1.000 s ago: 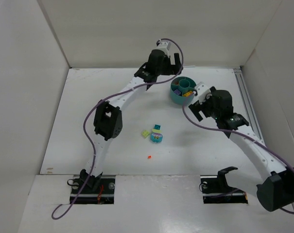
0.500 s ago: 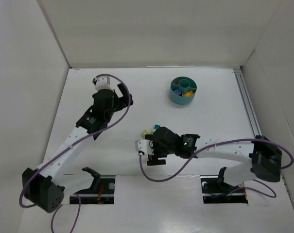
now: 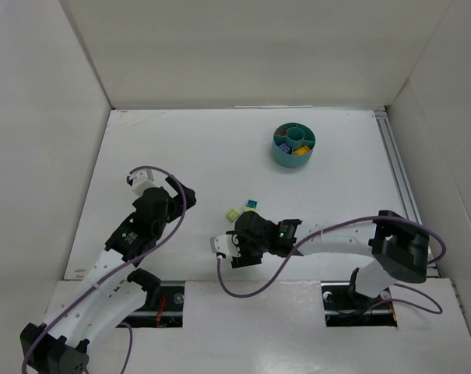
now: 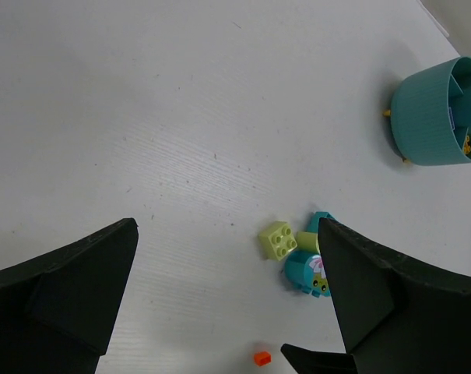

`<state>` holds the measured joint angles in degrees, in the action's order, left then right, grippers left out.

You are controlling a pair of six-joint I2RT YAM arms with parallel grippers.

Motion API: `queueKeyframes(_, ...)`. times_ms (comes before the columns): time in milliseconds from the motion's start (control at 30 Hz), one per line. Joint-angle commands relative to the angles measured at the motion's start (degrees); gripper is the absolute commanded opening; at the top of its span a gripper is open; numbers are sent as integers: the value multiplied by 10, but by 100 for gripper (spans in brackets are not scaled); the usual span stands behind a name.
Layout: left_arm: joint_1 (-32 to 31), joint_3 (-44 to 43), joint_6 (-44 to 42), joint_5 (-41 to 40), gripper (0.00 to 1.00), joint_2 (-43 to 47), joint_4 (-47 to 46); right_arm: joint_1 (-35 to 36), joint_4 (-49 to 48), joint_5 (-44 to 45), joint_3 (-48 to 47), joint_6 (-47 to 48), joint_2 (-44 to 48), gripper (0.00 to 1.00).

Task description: Sort the legos into containers by color

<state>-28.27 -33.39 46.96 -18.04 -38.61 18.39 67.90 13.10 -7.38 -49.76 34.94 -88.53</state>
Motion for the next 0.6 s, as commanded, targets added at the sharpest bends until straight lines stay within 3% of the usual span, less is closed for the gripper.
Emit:
queueKeyframes(0,0,2,17,-8,100,-2,-3,1,-30,-5,-7,16,-20,59)
queueKeyframes(467,0,7,7,6,100,-23,-21,-4,-24,10,-45,32,-81,55)
queueKeyframes(567,0,7,7,6,100,-23,-21,-29,-18,-20,-45,32,-87,46)
